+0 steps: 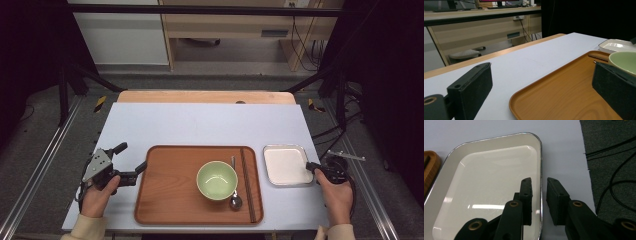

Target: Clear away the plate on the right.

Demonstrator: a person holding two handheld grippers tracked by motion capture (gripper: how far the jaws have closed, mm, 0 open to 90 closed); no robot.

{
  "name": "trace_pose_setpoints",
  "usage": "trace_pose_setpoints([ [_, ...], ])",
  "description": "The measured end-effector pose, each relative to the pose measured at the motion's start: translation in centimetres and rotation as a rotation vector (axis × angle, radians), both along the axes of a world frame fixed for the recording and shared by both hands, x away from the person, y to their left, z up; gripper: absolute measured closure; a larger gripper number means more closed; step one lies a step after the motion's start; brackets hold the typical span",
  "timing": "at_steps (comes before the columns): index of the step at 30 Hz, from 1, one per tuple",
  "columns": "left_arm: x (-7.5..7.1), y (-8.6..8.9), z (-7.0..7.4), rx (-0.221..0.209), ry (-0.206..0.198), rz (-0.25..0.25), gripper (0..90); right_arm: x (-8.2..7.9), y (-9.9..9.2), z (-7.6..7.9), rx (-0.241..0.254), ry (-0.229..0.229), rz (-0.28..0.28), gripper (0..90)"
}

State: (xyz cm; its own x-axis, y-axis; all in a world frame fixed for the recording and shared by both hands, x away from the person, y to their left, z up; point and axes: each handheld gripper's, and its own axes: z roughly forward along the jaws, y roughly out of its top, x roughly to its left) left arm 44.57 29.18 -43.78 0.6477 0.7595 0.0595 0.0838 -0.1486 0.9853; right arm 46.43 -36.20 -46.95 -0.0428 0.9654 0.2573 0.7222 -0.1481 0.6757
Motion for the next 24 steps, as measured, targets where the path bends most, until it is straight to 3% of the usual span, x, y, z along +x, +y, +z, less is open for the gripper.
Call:
trace_pose_setpoints([
  [15,-0.01,-0.08,0.0,-0.011,-0.001,-0.002,2.6,0.59,0.04,-0.42,0.004,0.037,0.004,80.7],
  [24,-0.02,-0.04,0.09,-0.014,-0.004,0.001,2.6,0.74,-0.04,-0.49,0.035,0.051,-0.016,85.9],
])
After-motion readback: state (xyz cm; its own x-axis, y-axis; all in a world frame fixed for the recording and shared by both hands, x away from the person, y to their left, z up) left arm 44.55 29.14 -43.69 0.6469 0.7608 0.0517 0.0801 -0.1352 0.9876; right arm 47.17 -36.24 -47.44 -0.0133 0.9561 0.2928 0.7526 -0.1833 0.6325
